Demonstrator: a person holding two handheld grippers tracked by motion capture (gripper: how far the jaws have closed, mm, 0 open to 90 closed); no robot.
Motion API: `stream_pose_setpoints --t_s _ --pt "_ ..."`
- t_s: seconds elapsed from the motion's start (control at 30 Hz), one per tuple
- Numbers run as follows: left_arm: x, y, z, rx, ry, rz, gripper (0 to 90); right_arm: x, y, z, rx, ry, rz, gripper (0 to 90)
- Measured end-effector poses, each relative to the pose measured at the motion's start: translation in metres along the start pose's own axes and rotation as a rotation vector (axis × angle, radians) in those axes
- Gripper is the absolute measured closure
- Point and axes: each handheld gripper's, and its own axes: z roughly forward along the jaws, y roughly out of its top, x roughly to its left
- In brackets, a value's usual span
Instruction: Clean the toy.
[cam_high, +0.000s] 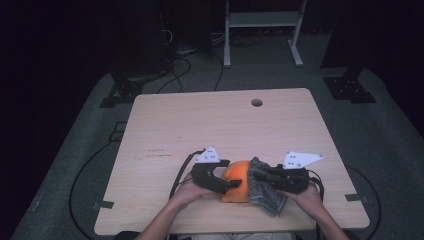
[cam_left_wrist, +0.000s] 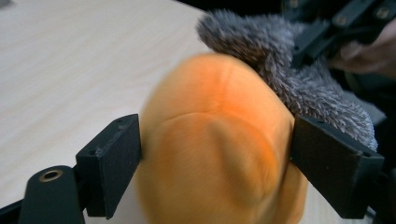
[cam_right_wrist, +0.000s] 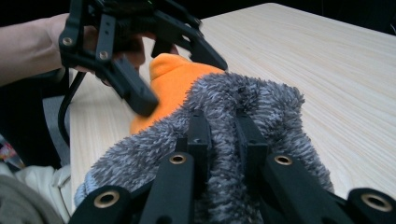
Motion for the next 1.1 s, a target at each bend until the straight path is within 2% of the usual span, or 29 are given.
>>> stream_pose_setpoints --t_s 0.07,0.13,0.2,0.27,0.3,0.33,0.37,0.4,0.43,0.47,0.5,0.53,0.57,0.6,0.63,0.67,0.73,0.83,0.93,1.0,1.1 --pt "-0.008 0.0 0.0 -0.005 0.047 0.08 30.1 0.004 0.001 0.0 0.008 -0.003 -0.017 78.3" --pt "-0.011 0.0 -0.003 -0.036 0.064 0.146 40.4 0.004 0.001 -0.004 0.001 -0.006 -0.021 78.4" --pt "-0.015 0.001 -0.005 -0.079 0.097 0.219 46.1 0.004 0.004 -0.009 -0.039 -0.003 -0.023 78.4" --pt "-0.022 0.003 -0.007 -0.132 0.152 0.336 47.5 0.005 0.009 -0.013 -0.084 -0.009 -0.03 78.3" --pt "-0.022 0.003 -0.008 -0.144 0.162 0.36 47.5 0.005 0.012 -0.013 -0.102 -0.021 -0.033 78.4" --pt "-0.02 0.003 -0.009 -0.151 0.157 0.361 47.3 0.004 0.013 -0.013 -0.111 -0.025 -0.034 78.5" --pt "-0.016 0.002 -0.01 -0.137 0.144 0.34 46.1 0.003 0.014 -0.011 -0.11 -0.03 -0.032 78.6" --pt "-0.012 0.0 -0.009 -0.124 0.133 0.303 43.4 0.002 0.014 -0.008 -0.093 -0.038 -0.035 78.6" --pt "-0.007 -0.001 -0.008 -0.105 0.124 0.256 36.9 0.002 0.013 -0.004 -0.066 -0.045 -0.034 78.7" --pt "-0.004 -0.003 -0.007 -0.112 0.109 0.188 29.0 0.003 0.011 0.003 -0.037 -0.053 -0.033 78.8" --pt "-0.001 -0.002 -0.008 -0.123 0.087 0.136 22.1 0.004 0.008 0.01 -0.014 -0.048 -0.03 78.9" --pt "-0.001 -0.001 -0.008 -0.121 0.074 0.109 17.8 0.006 0.006 0.015 -0.012 -0.027 -0.024 79.0" --pt "-0.002 0.0 -0.007 -0.112 0.081 0.106 17.2 0.01 0.006 0.018 -0.011 -0.013 -0.033 79.0" --pt "-0.003 -0.001 -0.007 -0.088 0.105 0.133 19.7 0.012 0.006 0.019 -0.009 -0.015 -0.045 79.0" --pt "-0.004 -0.002 -0.007 -0.088 0.11 0.147 27.8 0.015 0.007 0.02 -0.006 -0.029 -0.063 79.0" --pt "-0.003 -0.004 -0.008 -0.091 0.103 0.149 31.0 0.014 0.007 0.019 -0.003 -0.031 -0.064 79.1" --pt "-0.003 -0.006 -0.01 -0.088 0.102 0.159 36.3 0.009 0.004 0.016 -0.006 -0.025 -0.037 79.2" --pt "0.0 -0.009 -0.013 -0.093 0.089 0.15 36.6 0.002 -0.006 0.008 0.032 -0.067 -0.031 79.3" --pt "0.0 -0.012 -0.015 -0.097 0.067 0.163 39.1 -0.007 -0.015 0.0 0.064 -0.086 0.012 79.1" --pt "-0.001 -0.014 -0.014 -0.097 0.044 0.179 41.2 -0.008 -0.014 -0.005 0.037 -0.079 0.02 79.1" --pt "-0.007 -0.014 -0.012 -0.085 0.022 0.225 43.4 -0.005 -0.002 -0.006 -0.028 -0.033 0.011 78.8"
